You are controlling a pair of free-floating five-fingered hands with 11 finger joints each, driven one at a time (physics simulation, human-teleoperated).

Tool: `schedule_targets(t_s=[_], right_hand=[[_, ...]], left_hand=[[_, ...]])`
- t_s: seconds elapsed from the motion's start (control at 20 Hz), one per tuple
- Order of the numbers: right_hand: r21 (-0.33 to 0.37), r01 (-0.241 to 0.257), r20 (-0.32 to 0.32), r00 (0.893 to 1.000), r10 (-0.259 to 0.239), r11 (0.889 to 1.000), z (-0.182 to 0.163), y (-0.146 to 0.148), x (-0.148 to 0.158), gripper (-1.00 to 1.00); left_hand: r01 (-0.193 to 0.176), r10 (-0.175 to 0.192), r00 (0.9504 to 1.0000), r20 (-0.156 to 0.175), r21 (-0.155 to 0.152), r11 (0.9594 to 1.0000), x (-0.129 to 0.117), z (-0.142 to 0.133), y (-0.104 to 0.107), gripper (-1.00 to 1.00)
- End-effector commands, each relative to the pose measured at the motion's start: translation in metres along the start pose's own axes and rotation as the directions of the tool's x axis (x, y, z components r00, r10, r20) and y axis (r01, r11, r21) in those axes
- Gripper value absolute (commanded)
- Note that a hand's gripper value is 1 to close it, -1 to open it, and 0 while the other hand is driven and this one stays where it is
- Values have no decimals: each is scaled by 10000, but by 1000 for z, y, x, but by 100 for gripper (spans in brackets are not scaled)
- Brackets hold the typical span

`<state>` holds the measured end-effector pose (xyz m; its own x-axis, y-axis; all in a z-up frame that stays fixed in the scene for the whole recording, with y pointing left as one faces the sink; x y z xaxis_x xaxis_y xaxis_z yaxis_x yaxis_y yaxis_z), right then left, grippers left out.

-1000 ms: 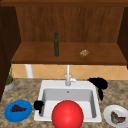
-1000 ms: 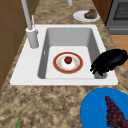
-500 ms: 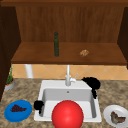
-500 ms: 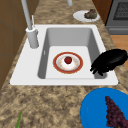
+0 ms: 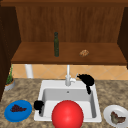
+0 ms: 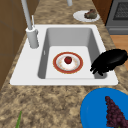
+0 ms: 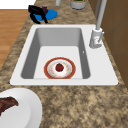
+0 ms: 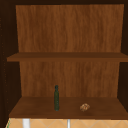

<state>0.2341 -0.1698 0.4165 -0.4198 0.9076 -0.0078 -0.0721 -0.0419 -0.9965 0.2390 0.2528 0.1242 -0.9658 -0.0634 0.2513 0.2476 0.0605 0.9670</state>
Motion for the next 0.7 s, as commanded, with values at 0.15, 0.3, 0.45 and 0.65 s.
schedule_targets(t_s=[0.15, 0.3, 0.45, 0.65], right_hand=[[52, 198, -42, 9998, -198, 9998, -50, 5, -22, -100], [369, 151, -171, 9997, -145, 9992, -77, 9, -21, -100], [565, 105, -324, 9994, -87, 9983, -104, 27, -27, -100], [757, 48, -252, 9997, -29, 9971, -138, 45, -33, -100]], left_hand=[[0, 0, 10000, 0, 0, 10000, 0, 0, 0, 0], [0, 0, 10000, 0, 0, 10000, 0, 0, 0, 0], [0, 0, 10000, 0, 0, 10000, 0, 0, 0, 0], [0, 0, 10000, 0, 0, 10000, 0, 0, 0, 0]])
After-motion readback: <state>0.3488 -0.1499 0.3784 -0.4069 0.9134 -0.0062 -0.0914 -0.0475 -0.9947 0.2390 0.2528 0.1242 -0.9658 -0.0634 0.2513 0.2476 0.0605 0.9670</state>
